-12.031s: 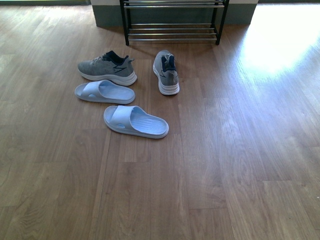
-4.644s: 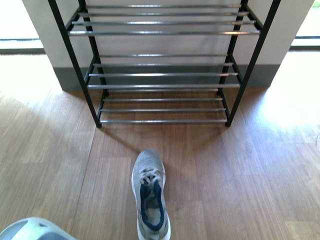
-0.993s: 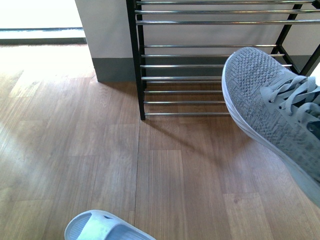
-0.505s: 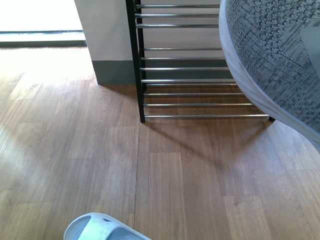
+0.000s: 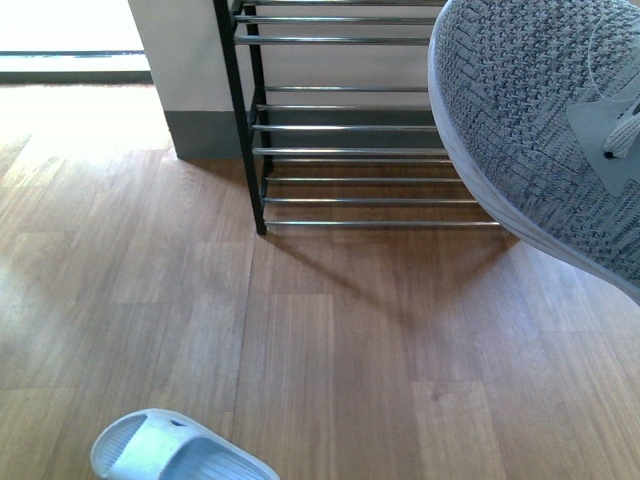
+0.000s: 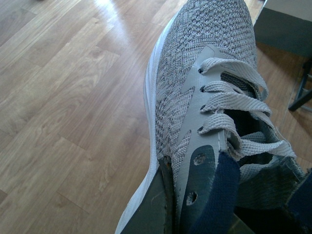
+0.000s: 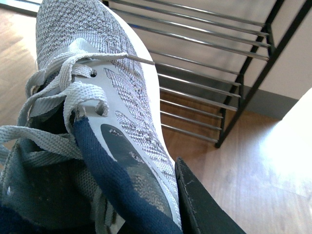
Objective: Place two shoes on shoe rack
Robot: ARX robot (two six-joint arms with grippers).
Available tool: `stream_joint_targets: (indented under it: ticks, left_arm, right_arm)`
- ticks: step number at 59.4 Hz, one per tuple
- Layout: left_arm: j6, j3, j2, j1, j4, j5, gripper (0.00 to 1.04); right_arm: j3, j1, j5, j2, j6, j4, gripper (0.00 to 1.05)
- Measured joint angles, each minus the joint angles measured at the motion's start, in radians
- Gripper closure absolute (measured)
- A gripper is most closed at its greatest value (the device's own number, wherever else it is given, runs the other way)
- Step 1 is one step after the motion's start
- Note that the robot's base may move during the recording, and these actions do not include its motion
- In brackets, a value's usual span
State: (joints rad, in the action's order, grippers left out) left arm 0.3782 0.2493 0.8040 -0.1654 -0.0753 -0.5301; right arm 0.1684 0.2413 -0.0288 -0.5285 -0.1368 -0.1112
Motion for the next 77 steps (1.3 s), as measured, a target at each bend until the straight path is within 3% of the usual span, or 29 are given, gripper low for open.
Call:
stream_joint_targets:
  ticks: [77]
  left_arm:
    - [0.000, -0.002, -0.002, -0.003, -0.002, 0.007, 1.03]
  right_arm:
    - [-0.002, -0.002, 0.006, 0.001, 0.000, 0.002, 1.03]
